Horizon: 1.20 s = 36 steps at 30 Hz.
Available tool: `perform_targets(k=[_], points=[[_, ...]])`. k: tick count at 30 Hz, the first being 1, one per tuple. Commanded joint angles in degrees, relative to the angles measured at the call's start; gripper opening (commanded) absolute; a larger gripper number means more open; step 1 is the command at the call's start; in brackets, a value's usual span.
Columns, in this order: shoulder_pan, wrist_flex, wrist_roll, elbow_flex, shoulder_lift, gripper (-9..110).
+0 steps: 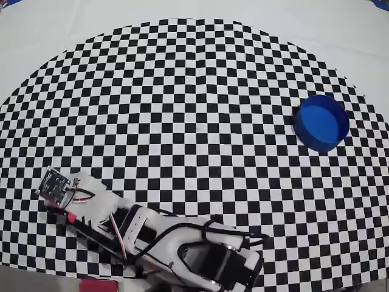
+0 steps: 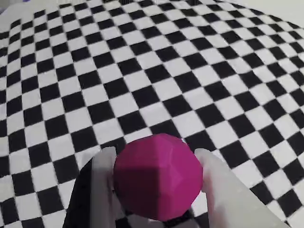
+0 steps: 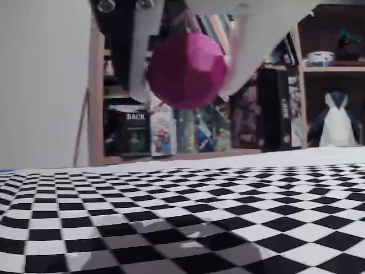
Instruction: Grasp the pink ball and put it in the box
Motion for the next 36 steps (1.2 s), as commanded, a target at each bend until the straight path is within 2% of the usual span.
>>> perform_targets(k=[1,15,36], points=[[1.6,0.3,-0.4,0.3,3.4,0],[14.3,0.3,-0.4,4.7,13.1,0],[33.0,0.5,-0.4,0.5,20.4,0]])
